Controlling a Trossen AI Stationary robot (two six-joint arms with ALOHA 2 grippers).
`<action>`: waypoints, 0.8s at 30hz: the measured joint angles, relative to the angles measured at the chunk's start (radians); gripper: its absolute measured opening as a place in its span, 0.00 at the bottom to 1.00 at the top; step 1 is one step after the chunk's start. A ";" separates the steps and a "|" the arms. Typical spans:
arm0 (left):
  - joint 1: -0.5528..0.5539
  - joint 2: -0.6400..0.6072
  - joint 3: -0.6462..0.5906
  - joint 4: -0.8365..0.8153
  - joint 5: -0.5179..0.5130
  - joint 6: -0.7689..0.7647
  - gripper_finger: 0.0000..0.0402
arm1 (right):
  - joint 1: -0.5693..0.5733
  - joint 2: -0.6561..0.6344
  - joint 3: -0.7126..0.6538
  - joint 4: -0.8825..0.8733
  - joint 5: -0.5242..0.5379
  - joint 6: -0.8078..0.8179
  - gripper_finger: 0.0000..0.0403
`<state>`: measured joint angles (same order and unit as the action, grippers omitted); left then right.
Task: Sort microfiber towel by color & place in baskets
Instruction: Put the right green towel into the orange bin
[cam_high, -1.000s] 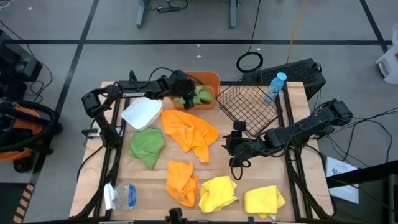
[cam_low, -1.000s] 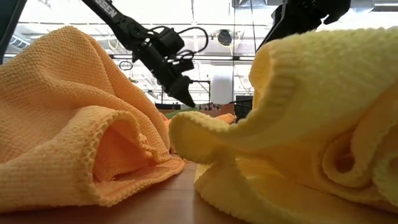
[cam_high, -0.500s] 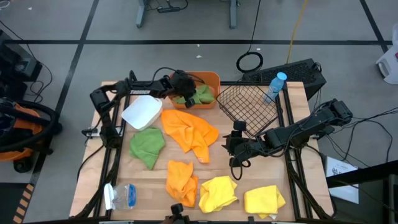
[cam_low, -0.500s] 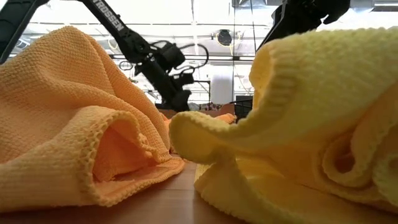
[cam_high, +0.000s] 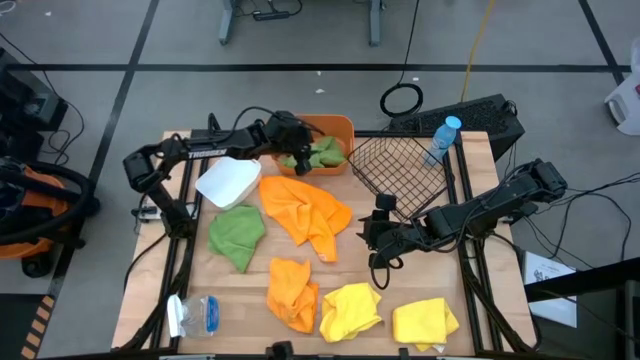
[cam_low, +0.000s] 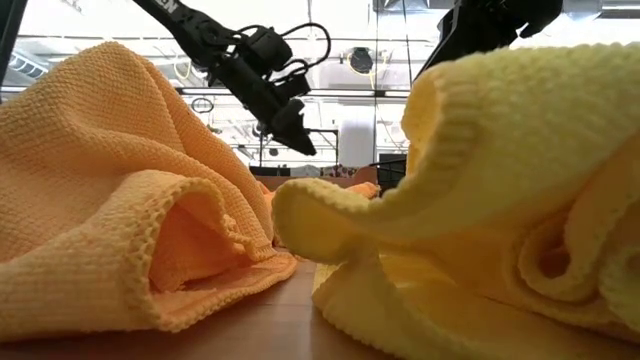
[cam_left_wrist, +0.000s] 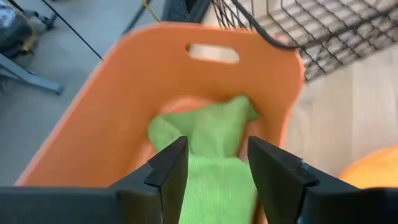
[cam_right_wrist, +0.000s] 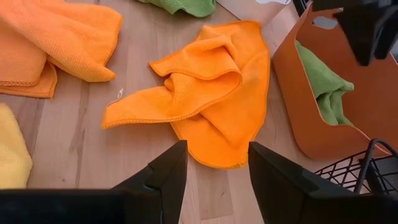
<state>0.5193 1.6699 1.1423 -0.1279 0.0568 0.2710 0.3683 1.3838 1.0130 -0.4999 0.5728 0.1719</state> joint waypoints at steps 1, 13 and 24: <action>0.001 0.016 0.000 0.009 0.001 0.001 0.41 | 0.000 0.000 0.000 0.000 0.000 0.000 0.40; 0.022 0.195 -0.002 0.054 0.014 -0.002 0.16 | 0.000 0.000 -0.064 0.034 0.002 0.028 0.40; 0.022 0.181 -0.001 0.065 0.018 -0.051 0.11 | 0.013 0.000 -0.084 0.064 0.000 0.037 0.40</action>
<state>0.5411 1.8512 1.1416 -0.0630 0.0749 0.2198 0.3817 1.3838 0.9295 -0.4356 0.5732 0.2090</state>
